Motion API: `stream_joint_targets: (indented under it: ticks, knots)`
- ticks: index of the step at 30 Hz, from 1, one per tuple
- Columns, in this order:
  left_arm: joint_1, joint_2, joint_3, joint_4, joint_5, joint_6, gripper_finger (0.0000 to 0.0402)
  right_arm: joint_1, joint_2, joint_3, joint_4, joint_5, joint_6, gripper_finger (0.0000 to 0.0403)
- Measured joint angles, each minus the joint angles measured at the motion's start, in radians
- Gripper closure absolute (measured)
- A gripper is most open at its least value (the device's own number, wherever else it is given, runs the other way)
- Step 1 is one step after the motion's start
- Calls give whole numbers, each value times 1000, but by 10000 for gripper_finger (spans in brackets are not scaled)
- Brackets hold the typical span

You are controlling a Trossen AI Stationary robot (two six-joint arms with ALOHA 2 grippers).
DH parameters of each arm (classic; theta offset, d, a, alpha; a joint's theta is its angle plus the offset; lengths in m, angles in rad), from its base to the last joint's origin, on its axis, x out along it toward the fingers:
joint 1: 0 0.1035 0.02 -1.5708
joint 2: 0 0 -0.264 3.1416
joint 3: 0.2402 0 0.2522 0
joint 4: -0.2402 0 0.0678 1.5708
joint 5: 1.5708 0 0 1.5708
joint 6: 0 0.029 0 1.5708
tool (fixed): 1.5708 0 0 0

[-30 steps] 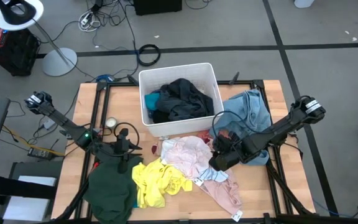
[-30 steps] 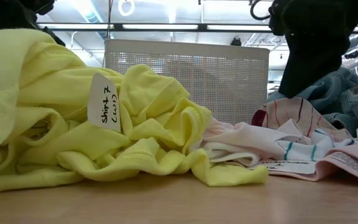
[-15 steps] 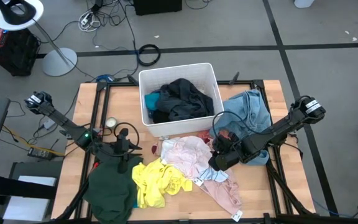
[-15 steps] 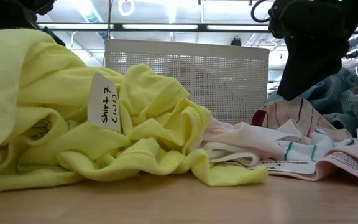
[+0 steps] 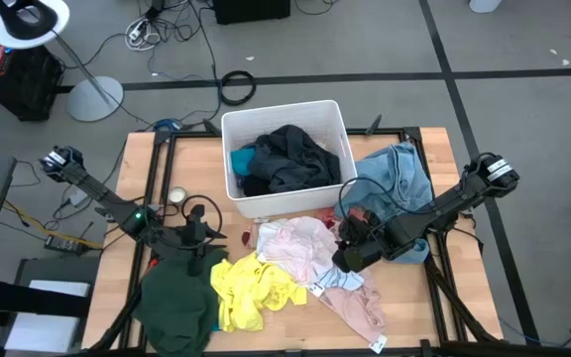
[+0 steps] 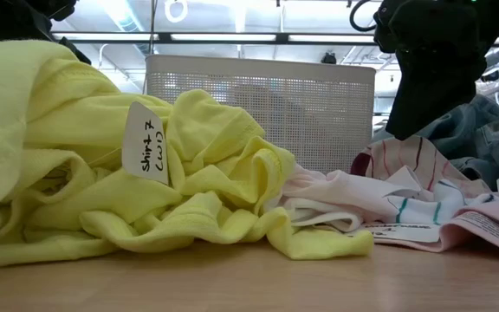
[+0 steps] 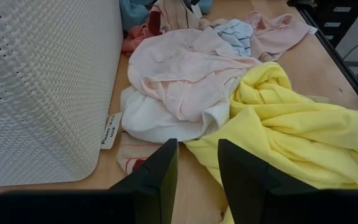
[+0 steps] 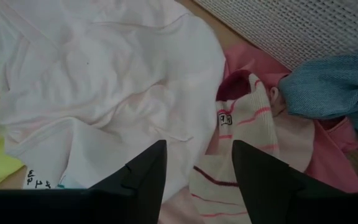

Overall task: Sort clothes
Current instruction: Put the right pink striped sock into the white bin

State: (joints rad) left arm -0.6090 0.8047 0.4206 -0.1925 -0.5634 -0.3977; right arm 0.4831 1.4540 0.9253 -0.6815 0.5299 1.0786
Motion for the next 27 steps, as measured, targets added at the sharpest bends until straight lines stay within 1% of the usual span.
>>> stream_joint_targets:
  ticks: [27]
  knots:
    - [0, 0, 0, 1, 0, 0, 280, 0, 0, 0, 12, 0, 0, 224]
